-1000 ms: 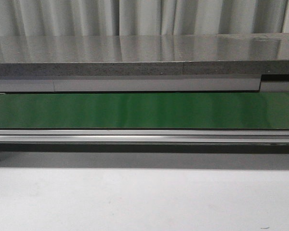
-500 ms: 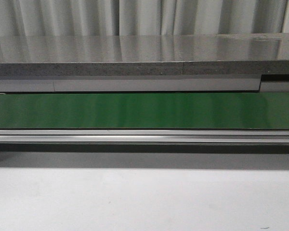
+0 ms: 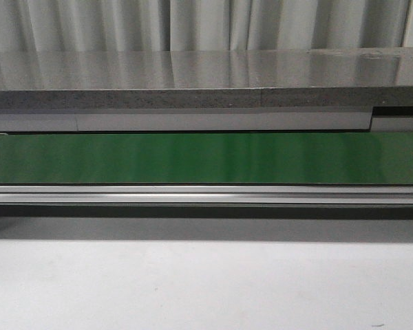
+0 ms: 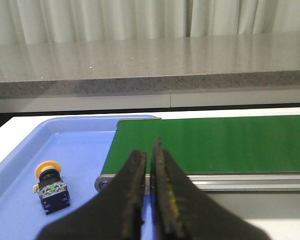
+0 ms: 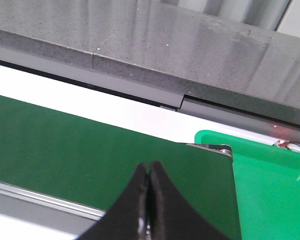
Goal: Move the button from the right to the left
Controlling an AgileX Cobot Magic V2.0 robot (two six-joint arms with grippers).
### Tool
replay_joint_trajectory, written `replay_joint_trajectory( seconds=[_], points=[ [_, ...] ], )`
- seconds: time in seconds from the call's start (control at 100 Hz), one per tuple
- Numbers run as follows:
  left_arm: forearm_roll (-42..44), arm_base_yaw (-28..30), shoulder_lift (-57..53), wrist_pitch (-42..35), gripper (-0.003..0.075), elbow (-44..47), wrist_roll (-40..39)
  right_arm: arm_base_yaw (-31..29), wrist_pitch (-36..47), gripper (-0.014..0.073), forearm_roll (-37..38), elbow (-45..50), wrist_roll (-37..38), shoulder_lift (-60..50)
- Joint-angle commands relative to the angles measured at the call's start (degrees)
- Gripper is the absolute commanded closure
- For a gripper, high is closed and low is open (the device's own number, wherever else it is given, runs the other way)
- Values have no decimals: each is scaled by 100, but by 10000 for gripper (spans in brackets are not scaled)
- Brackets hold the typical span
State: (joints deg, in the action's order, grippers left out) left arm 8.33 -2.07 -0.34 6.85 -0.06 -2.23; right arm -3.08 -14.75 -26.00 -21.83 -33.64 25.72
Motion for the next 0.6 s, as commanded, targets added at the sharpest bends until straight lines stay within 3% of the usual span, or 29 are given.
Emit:
replay_joint_trajectory(
  seconds=[0.0,0.14,0.37,0.59],
  points=[
    [-3,-50,-192,-471,715,225,-54,23,586,661,74,-113,-2,-23],
    [-3,-50,-192,-471,715,225,-54,146,814,661,850,189,750,-334],
    [-3,-50,-192,-471,715,225,-54,342,1177,661,2410,1032,2754,-1157],
    [-3,-50,-192,-471,715,225,-54,409,1329,661,2828,1702,3497,-2026]
  ],
)
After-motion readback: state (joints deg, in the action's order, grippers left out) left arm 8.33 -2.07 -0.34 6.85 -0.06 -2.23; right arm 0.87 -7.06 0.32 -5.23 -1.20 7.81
